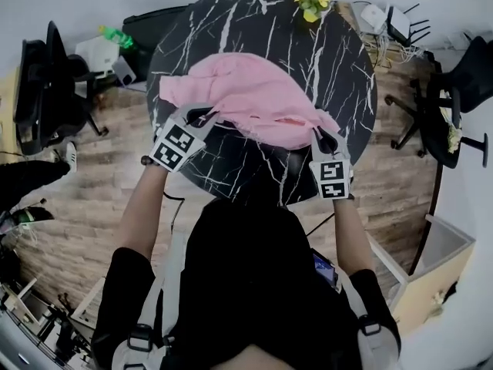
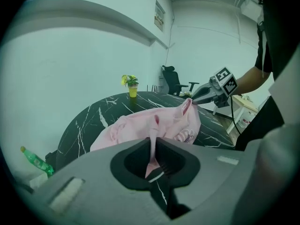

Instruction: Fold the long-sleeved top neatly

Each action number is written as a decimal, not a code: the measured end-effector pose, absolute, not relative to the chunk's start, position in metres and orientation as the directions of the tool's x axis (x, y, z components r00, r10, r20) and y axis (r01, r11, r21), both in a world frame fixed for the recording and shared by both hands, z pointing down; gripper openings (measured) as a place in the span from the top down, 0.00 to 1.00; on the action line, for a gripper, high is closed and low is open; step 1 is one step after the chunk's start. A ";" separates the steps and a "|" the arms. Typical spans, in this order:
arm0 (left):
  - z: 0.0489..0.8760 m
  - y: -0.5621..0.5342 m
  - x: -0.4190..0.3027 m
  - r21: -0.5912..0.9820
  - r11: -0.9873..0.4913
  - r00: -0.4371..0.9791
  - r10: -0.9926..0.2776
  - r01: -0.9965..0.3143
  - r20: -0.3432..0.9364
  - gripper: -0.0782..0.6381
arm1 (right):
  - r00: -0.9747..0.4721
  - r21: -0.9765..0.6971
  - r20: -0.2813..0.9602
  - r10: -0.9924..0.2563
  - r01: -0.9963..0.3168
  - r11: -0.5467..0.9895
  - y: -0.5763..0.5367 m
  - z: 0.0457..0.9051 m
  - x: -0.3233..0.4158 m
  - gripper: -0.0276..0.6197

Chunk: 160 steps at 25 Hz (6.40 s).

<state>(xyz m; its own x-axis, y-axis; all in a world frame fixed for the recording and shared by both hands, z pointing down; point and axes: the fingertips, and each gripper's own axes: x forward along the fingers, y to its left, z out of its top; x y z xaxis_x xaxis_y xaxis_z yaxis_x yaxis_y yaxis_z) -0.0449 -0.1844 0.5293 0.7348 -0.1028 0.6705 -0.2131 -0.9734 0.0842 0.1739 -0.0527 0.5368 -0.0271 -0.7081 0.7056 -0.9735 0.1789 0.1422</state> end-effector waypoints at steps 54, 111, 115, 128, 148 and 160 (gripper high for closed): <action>0.545 0.026 -0.129 0.000 -0.792 0.548 -0.422 -0.610 0.722 0.86 | -0.207 0.270 0.511 -0.835 -0.883 0.384 0.042 0.443 0.162 0.91; 0.639 0.088 -0.047 -0.087 -0.993 0.435 -0.113 -0.080 0.893 0.65 | -0.222 0.150 0.700 -0.678 -0.883 0.444 0.097 0.553 0.148 0.92; 0.643 0.086 -0.045 -0.039 -0.997 0.438 -0.066 -0.070 0.897 0.66 | -0.214 0.146 0.712 -0.668 -0.887 0.439 0.100 0.558 0.149 0.92; 0.626 0.082 -0.045 0.002 -0.993 0.457 -0.053 -0.120 0.888 0.85 | -0.227 0.172 0.700 -0.677 -0.867 0.468 0.100 0.546 0.149 0.92; 0.462 0.055 -0.095 -0.163 -0.852 0.585 -0.469 -0.498 0.662 0.86 | -0.296 0.260 0.511 -0.807 -0.842 0.473 0.093 0.458 0.130 0.92; 0.408 0.079 -0.155 -0.155 -0.877 0.663 -0.450 -0.455 0.598 0.86 | -0.167 0.317 0.401 -0.901 -0.897 0.308 0.128 0.391 0.070 0.92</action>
<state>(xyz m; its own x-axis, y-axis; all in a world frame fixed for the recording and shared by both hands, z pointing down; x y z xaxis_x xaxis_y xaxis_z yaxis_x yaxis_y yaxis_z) -0.1551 0.0791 0.4080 0.6631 -0.4496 0.5984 -0.4551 -0.8769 -0.1545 0.0703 0.1281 0.3912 -0.1675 -0.9007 0.4010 -0.8970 0.3080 0.3171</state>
